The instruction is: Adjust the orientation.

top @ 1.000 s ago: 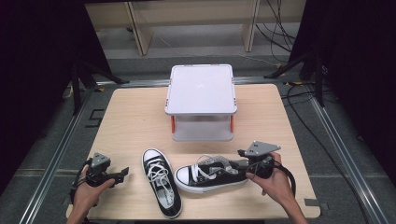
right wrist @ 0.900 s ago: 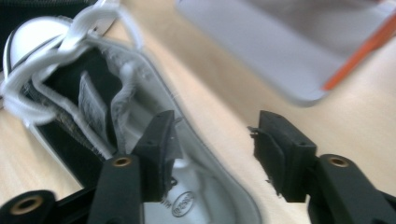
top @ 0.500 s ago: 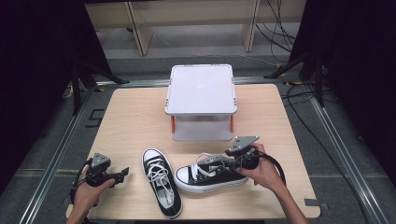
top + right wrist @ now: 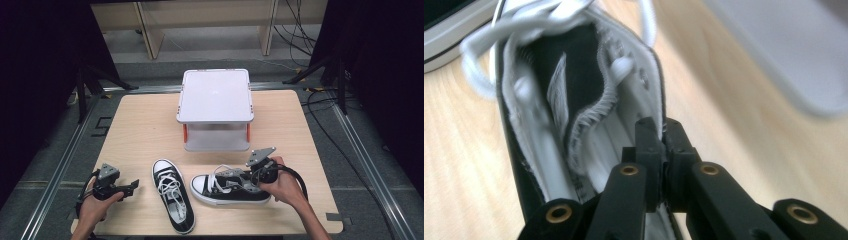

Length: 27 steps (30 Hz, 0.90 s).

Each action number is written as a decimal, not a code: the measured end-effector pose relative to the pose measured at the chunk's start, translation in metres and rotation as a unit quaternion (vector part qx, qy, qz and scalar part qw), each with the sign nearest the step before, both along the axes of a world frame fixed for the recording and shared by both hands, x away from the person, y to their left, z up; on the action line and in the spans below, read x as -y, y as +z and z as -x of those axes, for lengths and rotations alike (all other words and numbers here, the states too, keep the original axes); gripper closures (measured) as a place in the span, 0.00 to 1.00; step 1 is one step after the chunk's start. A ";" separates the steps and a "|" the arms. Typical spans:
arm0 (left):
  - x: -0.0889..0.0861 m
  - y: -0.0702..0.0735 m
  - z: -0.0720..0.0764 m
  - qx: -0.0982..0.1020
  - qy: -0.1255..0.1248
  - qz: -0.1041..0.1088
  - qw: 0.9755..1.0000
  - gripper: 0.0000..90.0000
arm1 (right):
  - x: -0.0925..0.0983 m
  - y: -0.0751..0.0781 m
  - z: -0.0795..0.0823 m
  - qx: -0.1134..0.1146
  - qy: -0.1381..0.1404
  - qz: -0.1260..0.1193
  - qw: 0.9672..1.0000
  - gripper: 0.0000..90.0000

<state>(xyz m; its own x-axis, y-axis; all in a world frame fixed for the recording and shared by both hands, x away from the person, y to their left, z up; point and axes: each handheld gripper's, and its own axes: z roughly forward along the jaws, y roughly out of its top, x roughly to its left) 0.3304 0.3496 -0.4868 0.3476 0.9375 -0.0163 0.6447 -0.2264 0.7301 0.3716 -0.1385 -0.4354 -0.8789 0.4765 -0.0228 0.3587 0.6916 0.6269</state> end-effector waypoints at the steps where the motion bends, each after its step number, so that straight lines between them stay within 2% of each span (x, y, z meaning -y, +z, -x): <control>1: 0.000 0.000 0.000 0.001 -0.001 0.000 1.000 0.18 | 0.002 -0.001 0.004 -0.008 -0.011 -0.011 1.000 0.99; 2: 0.000 -0.001 0.000 0.001 0.000 -0.001 1.000 0.18 | 0.006 0.000 0.010 -0.017 -0.018 -0.011 1.000 0.98; 3: 0.000 -0.001 0.000 0.001 0.000 -0.001 1.000 0.18 | 0.007 0.004 0.023 -0.037 -0.033 -0.008 0.999 0.98; 5: 0.000 -0.001 -0.001 -0.001 0.000 -0.001 1.000 0.18 | 0.006 0.004 0.029 -0.044 -0.037 -0.010 0.998 0.96; 6: 0.000 -0.001 -0.001 -0.001 -0.001 -0.002 1.000 0.18 | 0.004 0.004 0.038 -0.063 -0.042 -0.024 0.997 0.90; 7: 0.000 -0.001 0.000 0.000 -0.001 0.000 1.000 0.18 | 0.003 0.005 0.044 -0.074 -0.047 -0.028 0.996 0.87; 10: 0.000 0.000 0.000 0.002 -0.002 -0.002 1.000 0.18 | -0.004 0.008 0.062 -0.090 -0.047 -0.042 0.994 0.79; 11: -0.002 0.001 0.001 -0.005 -0.011 -0.012 1.000 0.18 | -0.006 0.008 0.063 -0.081 -0.052 -0.044 0.994 0.77; 12: 0.000 0.001 0.001 -0.001 -0.006 -0.004 1.000 0.18 | -0.007 0.008 0.063 -0.073 -0.053 -0.041 0.995 0.75; 15: 0.000 -0.001 0.000 0.002 -0.002 -0.002 1.000 0.18 | -0.009 0.009 0.062 -0.051 -0.073 -0.030 0.996 0.67; 16: 0.000 -0.001 -0.001 0.002 -0.001 -0.003 1.000 0.18 | -0.010 0.008 0.062 -0.037 -0.076 -0.035 0.996 0.67; 17: 0.000 -0.001 0.000 0.002 -0.002 -0.004 1.000 0.18 | -0.010 0.009 0.061 -0.033 -0.073 -0.027 0.996 0.67; 18: 0.000 -0.001 -0.001 0.002 0.000 -0.004 1.000 0.18 | -0.011 0.008 0.062 -0.027 -0.075 -0.030 0.996 0.67; 22: 0.001 -0.001 0.000 0.003 0.001 -0.001 1.000 0.18 | -0.022 0.007 0.062 -0.006 -0.079 -0.016 0.997 0.70; 24: 0.002 -0.001 0.000 0.003 0.001 0.004 1.000 0.18 | -0.027 0.007 0.060 0.001 -0.071 0.001 0.997 0.73; 25: -0.001 0.002 0.000 -0.009 -0.010 -0.021 1.000 0.18 | -0.029 0.006 0.060 0.002 -0.072 0.005 0.997 0.73; 27: 0.001 0.000 -0.001 -0.001 0.001 -0.011 1.000 0.18 | -0.033 0.004 0.056 0.010 -0.071 0.008 0.997 0.78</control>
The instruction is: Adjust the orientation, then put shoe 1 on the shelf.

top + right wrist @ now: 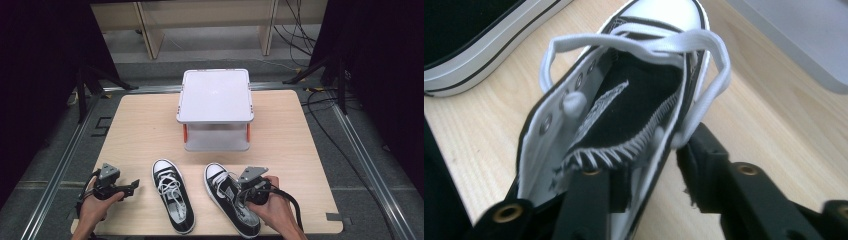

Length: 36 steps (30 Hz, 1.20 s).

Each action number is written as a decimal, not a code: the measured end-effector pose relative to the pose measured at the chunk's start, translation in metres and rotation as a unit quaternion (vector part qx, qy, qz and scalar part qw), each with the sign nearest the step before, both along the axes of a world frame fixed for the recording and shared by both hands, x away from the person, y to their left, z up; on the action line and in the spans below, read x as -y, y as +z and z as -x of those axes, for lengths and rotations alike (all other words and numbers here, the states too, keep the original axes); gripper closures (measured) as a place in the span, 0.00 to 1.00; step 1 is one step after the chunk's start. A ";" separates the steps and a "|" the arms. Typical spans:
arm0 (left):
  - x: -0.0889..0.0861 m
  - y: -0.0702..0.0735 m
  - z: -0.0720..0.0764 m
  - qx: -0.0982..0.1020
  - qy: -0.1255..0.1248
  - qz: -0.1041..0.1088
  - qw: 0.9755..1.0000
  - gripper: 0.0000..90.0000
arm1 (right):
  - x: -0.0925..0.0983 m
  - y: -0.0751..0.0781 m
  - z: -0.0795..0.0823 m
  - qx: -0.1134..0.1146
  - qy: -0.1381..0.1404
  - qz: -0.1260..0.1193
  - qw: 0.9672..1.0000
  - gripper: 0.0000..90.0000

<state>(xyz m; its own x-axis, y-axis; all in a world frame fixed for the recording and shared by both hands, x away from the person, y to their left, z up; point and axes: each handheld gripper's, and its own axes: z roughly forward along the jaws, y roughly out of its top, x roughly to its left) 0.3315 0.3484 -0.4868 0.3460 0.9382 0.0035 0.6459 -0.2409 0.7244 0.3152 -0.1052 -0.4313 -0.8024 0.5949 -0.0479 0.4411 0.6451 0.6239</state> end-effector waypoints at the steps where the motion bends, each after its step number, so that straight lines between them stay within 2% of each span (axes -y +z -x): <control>1: 0.000 -0.001 0.000 0.001 0.001 0.001 1.000 0.18 | 0.000 0.000 -0.001 0.003 0.006 0.001 1.000 0.80; 2: 0.001 -0.001 -0.001 0.002 -0.001 0.006 1.000 0.18 | -0.001 0.000 -0.001 0.005 0.003 0.002 1.000 0.83; 4: 0.000 -0.001 -0.001 0.000 -0.001 0.002 1.000 0.18 | -0.001 0.000 -0.001 0.004 0.001 0.005 1.000 0.84; 9: 0.000 -0.001 0.000 0.003 0.002 0.007 1.000 0.18 | 0.000 -0.002 -0.002 0.000 -0.004 0.000 1.000 0.87; 10: -0.001 0.000 0.000 0.000 0.000 0.001 1.000 0.18 | 0.000 -0.001 -0.001 -0.006 -0.003 0.004 1.000 0.88; 11: 0.000 -0.001 0.000 0.000 0.000 0.003 1.000 0.18 | 0.000 -0.003 -0.003 0.005 0.006 0.003 1.000 0.89; 12: 0.000 -0.001 0.000 0.000 0.001 0.004 1.000 0.18 | 0.000 -0.002 -0.004 0.001 0.009 0.006 1.000 0.90; 13: 0.000 -0.001 0.000 0.000 0.002 0.002 1.000 0.18 | 0.000 -0.003 -0.004 0.007 0.008 0.005 1.000 0.90; 16: 0.000 -0.001 -0.001 0.001 0.000 0.010 1.000 0.18 | 0.000 -0.003 -0.005 0.007 0.012 0.006 1.000 0.92; 18: 0.000 -0.001 -0.001 0.001 0.001 0.007 1.000 0.18 | 0.002 -0.001 -0.006 -0.001 0.019 0.009 1.000 0.92; 19: 0.000 -0.001 -0.001 0.002 0.002 0.008 1.000 0.18 | 0.002 -0.002 -0.006 -0.001 0.017 -0.001 1.000 0.93; 21: -0.001 -0.002 -0.002 0.000 0.000 0.006 1.000 0.18 | 0.003 0.000 -0.008 -0.002 0.024 0.003 1.000 0.93; 22: -0.001 -0.002 -0.002 0.000 0.000 0.006 1.000 0.18 | 0.003 -0.001 -0.009 -0.013 0.019 -0.006 1.000 0.93; 27: -0.001 -0.002 -0.002 -0.001 0.001 0.008 1.000 0.18 | 0.004 0.003 -0.015 -0.013 0.024 -0.019 0.999 0.94; 28: -0.001 -0.002 -0.002 0.000 0.001 0.010 1.000 0.18 | 0.004 0.005 -0.015 -0.021 0.027 -0.020 0.999 0.95; 31: -0.001 -0.002 -0.002 0.001 0.004 0.011 1.000 0.18 | 0.003 0.010 -0.017 -0.024 0.031 -0.039 0.998 0.95; 32: -0.002 -0.002 -0.002 -0.001 0.002 0.004 1.000 0.18 | 0.002 0.012 -0.018 -0.024 0.033 -0.045 0.998 0.95; 34: -0.001 -0.002 -0.001 -0.001 0.001 0.008 1.000 0.19 | 0.001 0.018 -0.018 -0.030 0.037 -0.048 0.998 0.96; 36: -0.001 -0.002 -0.001 0.001 0.002 0.010 1.000 0.19 | -0.001 0.022 -0.018 -0.022 0.043 -0.047 0.998 0.96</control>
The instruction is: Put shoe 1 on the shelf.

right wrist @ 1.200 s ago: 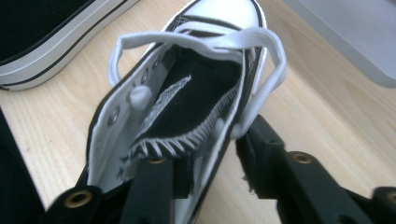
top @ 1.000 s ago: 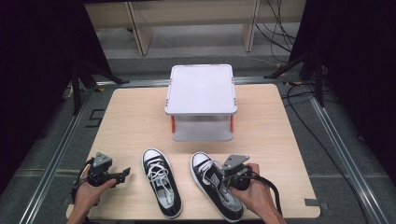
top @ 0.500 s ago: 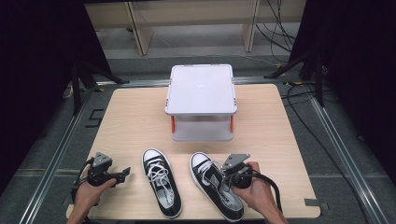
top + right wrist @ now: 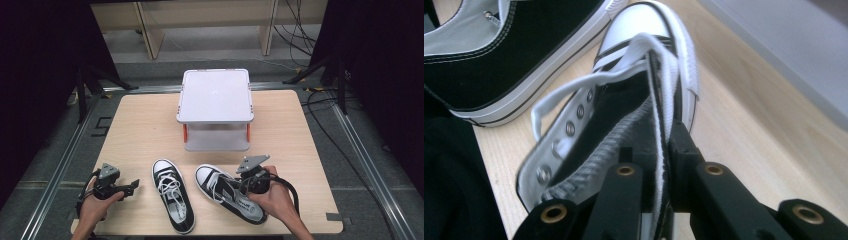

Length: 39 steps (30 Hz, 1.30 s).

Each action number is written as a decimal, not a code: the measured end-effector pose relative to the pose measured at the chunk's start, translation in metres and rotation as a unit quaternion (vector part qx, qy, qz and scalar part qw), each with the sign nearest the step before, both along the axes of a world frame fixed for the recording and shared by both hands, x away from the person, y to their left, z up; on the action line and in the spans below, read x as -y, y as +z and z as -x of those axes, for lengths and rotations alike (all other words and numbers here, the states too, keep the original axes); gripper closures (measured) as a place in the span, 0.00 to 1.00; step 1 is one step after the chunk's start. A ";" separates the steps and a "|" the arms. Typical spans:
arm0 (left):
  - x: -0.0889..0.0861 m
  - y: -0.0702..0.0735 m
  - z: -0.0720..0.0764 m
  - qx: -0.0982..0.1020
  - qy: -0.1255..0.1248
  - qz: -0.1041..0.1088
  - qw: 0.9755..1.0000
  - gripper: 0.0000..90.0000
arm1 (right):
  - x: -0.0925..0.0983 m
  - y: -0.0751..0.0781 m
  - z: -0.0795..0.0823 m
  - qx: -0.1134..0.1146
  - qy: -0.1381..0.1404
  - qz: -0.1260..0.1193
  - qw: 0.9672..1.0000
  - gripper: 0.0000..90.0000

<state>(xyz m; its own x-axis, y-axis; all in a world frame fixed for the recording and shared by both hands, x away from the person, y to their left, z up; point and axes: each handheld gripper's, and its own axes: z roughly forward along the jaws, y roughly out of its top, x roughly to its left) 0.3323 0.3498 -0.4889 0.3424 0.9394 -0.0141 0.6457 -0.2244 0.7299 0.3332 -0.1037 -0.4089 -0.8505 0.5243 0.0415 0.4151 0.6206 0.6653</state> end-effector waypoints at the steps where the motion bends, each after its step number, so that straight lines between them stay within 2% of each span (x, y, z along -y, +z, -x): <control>1: 0.000 0.000 0.000 0.000 0.000 -0.001 1.000 0.18 | 0.000 0.003 0.000 0.000 0.005 0.006 1.000 0.96; 2: 0.000 0.000 -0.001 -0.001 0.001 -0.003 1.000 0.18 | -0.002 0.004 0.000 0.004 0.004 0.002 1.000 0.96; 4: 0.000 0.000 -0.001 -0.002 0.000 -0.005 1.000 0.18 | -0.002 0.012 -0.002 0.008 0.008 0.015 1.000 0.96; 7: -0.001 0.000 -0.001 -0.001 -0.001 0.000 1.000 0.19 | 0.000 0.022 -0.006 0.013 0.005 0.010 1.000 0.96; 8: -0.001 0.000 0.000 -0.001 0.000 0.000 1.000 0.19 | 0.001 0.027 -0.009 0.023 0.003 0.010 1.000 0.96; 9: -0.001 0.001 0.000 -0.002 -0.002 0.001 1.000 0.19 | 0.002 0.031 -0.010 0.019 0.002 0.009 1.000 0.96; 10: -0.003 0.002 0.000 -0.010 -0.012 -0.014 1.000 0.19 | 0.002 0.035 -0.011 0.018 0.002 0.008 1.000 0.96; 11: -0.001 0.000 -0.001 -0.001 0.001 -0.004 1.000 0.19 | 0.003 0.040 -0.012 0.028 0.000 0.011 1.000 0.96; 13: 0.000 0.000 -0.001 0.000 0.002 -0.002 1.000 0.19 | 0.002 0.051 -0.013 0.026 0.004 0.011 1.000 0.96; 16: 0.000 0.000 -0.001 0.001 0.002 0.000 1.000 0.19 | -0.001 0.066 -0.017 0.037 0.007 0.002 0.999 0.96; 18: 0.000 0.000 -0.001 0.001 0.002 0.000 1.000 0.19 | -0.004 0.077 -0.021 0.031 0.009 -0.005 0.999 0.96; 19: 0.000 0.001 0.000 0.002 0.001 0.005 1.000 0.19 | -0.006 0.082 -0.024 0.035 0.014 -0.006 0.999 0.96; 20: 0.000 0.001 0.000 0.002 0.001 0.004 1.000 0.19 | -0.009 0.086 -0.026 0.026 0.011 -0.011 1.000 0.96; 21: 0.000 0.001 0.000 0.001 0.002 0.003 1.000 0.19 | -0.011 0.090 -0.030 0.037 0.022 -0.009 0.999 0.96; 22: 0.000 0.001 0.000 0.001 0.002 0.004 1.000 0.19 | -0.014 0.094 -0.031 0.026 0.017 -0.020 0.999 0.96; 26: 0.000 0.001 0.000 0.001 0.001 0.004 1.000 0.19 | -0.023 0.111 -0.042 0.022 0.026 -0.051 0.998 0.96; 28: 0.000 0.001 0.000 0.001 0.001 0.004 1.000 0.19 | -0.029 0.126 -0.050 0.005 0.021 -0.069 0.997 0.96; 29: 0.000 0.001 0.000 0.001 0.001 0.004 1.000 0.19 | -0.029 0.126 -0.050 0.005 0.021 -0.069 0.997 0.96; 30: 0.000 0.001 0.000 0.001 0.001 0.004 1.000 0.19 | -0.031 0.130 -0.053 0.001 0.022 -0.069 0.997 0.96; 31: 0.000 0.001 0.000 0.001 0.001 0.004 1.000 0.19 | -0.034 0.137 -0.060 0.007 0.025 -0.069 0.997 0.96; 32: 0.000 0.001 0.000 0.001 0.000 0.003 1.000 0.19 | -0.036 0.140 -0.063 0.011 0.022 -0.068 0.997 0.96; 33: 0.000 0.002 0.000 -0.001 -0.001 0.000 1.000 0.19 | -0.039 0.145 -0.066 0.004 0.012 -0.068 0.998 0.96; 35: -0.001 0.002 0.000 -0.004 -0.004 -0.001 1.000 0.19 | -0.043 0.154 -0.076 0.018 0.006 -0.066 0.998 0.96; 37: -0.001 0.002 0.000 -0.003 -0.004 0.001 1.000 0.19 | -0.046 0.163 -0.086 0.013 -0.018 -0.072 0.997 0.96; 38: -0.001 0.001 0.000 -0.002 -0.003 0.005 1.000 0.19 | -0.046 0.166 -0.091 0.022 -0.020 -0.073 0.997 0.96; 39: -0.001 0.001 0.000 -0.002 -0.003 0.004 1.000 0.19 | -0.047 0.170 -0.098 0.017 -0.028 -0.072 0.997 0.96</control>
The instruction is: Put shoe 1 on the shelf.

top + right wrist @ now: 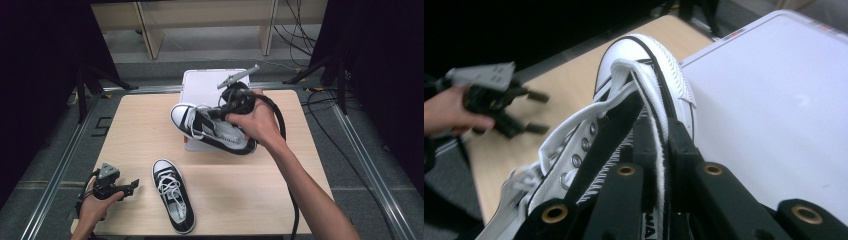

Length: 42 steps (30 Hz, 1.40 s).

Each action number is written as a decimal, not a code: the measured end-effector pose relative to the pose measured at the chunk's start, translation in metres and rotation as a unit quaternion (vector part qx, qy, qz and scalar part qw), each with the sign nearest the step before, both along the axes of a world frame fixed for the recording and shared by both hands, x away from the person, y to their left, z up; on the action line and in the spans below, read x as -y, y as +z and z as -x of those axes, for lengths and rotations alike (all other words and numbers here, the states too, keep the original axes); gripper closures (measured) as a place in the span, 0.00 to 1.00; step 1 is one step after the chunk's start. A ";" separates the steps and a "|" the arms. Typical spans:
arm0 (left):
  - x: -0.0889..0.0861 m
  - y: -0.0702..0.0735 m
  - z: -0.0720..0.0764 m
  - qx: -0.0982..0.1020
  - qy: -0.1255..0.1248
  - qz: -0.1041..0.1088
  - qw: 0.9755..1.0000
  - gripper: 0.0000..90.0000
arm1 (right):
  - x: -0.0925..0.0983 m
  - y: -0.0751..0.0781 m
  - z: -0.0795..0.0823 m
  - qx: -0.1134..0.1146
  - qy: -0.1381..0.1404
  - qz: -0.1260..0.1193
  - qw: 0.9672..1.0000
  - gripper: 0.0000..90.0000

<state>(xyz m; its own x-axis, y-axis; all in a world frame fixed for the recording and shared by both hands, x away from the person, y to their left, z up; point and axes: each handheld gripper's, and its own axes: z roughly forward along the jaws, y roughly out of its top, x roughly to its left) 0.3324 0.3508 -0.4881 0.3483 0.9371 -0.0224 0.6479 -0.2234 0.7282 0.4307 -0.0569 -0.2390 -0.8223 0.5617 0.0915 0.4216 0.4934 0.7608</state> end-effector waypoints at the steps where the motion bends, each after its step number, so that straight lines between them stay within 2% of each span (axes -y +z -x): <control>1: -0.002 0.001 0.000 -0.005 -0.008 -0.011 1.000 0.19 | -0.001 0.003 -0.007 0.000 -0.009 0.000 1.000 0.96; 2: 0.000 0.000 0.000 0.001 0.002 -0.006 1.000 0.19 | -0.003 0.006 -0.014 -0.003 -0.022 -0.002 1.000 0.96; 6: 0.001 0.000 0.000 0.002 0.001 -0.005 1.000 0.19 | -0.010 0.010 -0.039 -0.005 -0.060 -0.003 0.998 0.96; 7: -0.001 0.002 0.000 -0.005 -0.010 -0.011 1.000 0.19 | -0.012 0.010 -0.046 -0.006 -0.073 -0.007 0.997 0.96; 9: -0.001 0.002 0.001 -0.006 -0.009 -0.013 1.000 0.19 | -0.013 0.010 -0.059 -0.014 -0.098 -0.017 0.995 0.96; 11: 0.002 0.000 0.000 0.005 0.001 0.003 1.000 0.19 | -0.013 0.011 -0.071 -0.024 -0.125 -0.026 0.991 0.96; 12: 0.002 0.000 0.000 0.004 -0.001 0.003 1.000 0.19 | -0.013 0.011 -0.075 -0.031 -0.139 -0.028 0.989 0.96; 13: 0.002 0.000 0.000 0.004 -0.005 0.004 1.000 0.19 | -0.012 0.011 -0.083 -0.024 -0.150 -0.029 0.988 0.96; 14: 0.001 0.001 0.000 -0.002 -0.013 -0.002 1.000 0.19 | -0.013 0.010 -0.087 -0.028 -0.166 -0.036 0.985 0.96; 15: 0.003 0.000 0.000 0.004 -0.006 0.005 1.000 0.18 | -0.015 0.009 -0.093 -0.026 -0.177 -0.040 0.983 0.96; 17: 0.004 -0.001 0.000 0.004 -0.009 0.005 1.000 0.19 | -0.016 0.008 -0.099 -0.028 -0.187 -0.044 0.981 0.96; 20: 0.004 0.000 0.000 0.004 -0.011 0.003 1.000 0.18 | -0.017 0.004 -0.112 -0.047 -0.225 -0.062 0.971 0.96; 21: 0.005 0.000 0.000 0.006 -0.010 0.013 1.000 0.18 | -0.017 0.003 -0.115 -0.056 -0.235 -0.071 0.968 0.96; 22: 0.005 0.001 0.000 0.007 -0.009 0.009 1.000 0.18 | -0.018 0.002 -0.118 -0.060 -0.245 -0.077 0.964 0.96; 24: 0.005 0.001 0.000 0.007 -0.013 0.010 1.000 0.18 | -0.020 -0.001 -0.124 -0.062 -0.249 -0.086 0.963 0.96; 25: 0.005 0.000 -0.001 0.006 -0.014 0.008 1.000 0.18 | -0.021 -0.001 -0.125 -0.066 -0.257 -0.089 0.960 0.96; 28: 0.005 0.000 -0.001 0.006 -0.015 0.007 1.000 0.18 | -0.023 -0.004 -0.134 -0.071 -0.267 -0.107 0.955 0.96; 30: 0.005 0.001 -0.001 0.007 -0.015 0.012 1.000 0.18 | -0.026 -0.004 -0.138 -0.070 -0.268 -0.113 0.954 0.96; 31: 0.005 0.000 -0.001 0.007 -0.014 0.011 1.000 0.18 | -0.027 -0.005 -0.140 -0.079 -0.274 -0.117 0.951 0.96; 32: 0.004 0.000 -0.001 0.005 -0.014 0.007 1.000 0.18 | -0.026 -0.007 -0.143 -0.071 -0.271 -0.123 0.952 0.96; 33: 0.003 0.000 -0.002 0.002 -0.017 0.002 1.000 0.18 | -0.027 -0.008 -0.145 -0.077 -0.277 -0.129 0.949 0.96; 34: 0.004 0.000 -0.002 0.004 -0.014 0.009 1.000 0.18 | -0.027 -0.009 -0.147 -0.082 -0.279 -0.135 0.947 0.96; 37: 0.005 -0.001 -0.002 0.005 -0.013 0.011 1.000 0.18 | -0.027 -0.013 -0.152 -0.078 -0.284 -0.138 0.946 0.96; 39: 0.005 -0.001 -0.003 0.005 -0.016 0.013 1.000 0.18 | -0.027 -0.016 -0.154 -0.082 -0.296 -0.137 0.942 0.96; 40: 0.005 -0.002 -0.003 0.004 -0.017 0.013 1.000 0.18 | -0.028 -0.017 -0.155 -0.078 -0.291 -0.135 0.944 0.95; 41: 0.005 -0.002 -0.003 0.004 -0.017 0.013 1.000 0.18 | -0.029 -0.018 -0.155 -0.084 -0.292 -0.137 0.943 0.95; 42: 0.005 -0.001 -0.003 0.004 -0.016 0.014 1.000 0.18 | -0.029 -0.020 -0.156 -0.081 -0.288 -0.134 0.945 0.95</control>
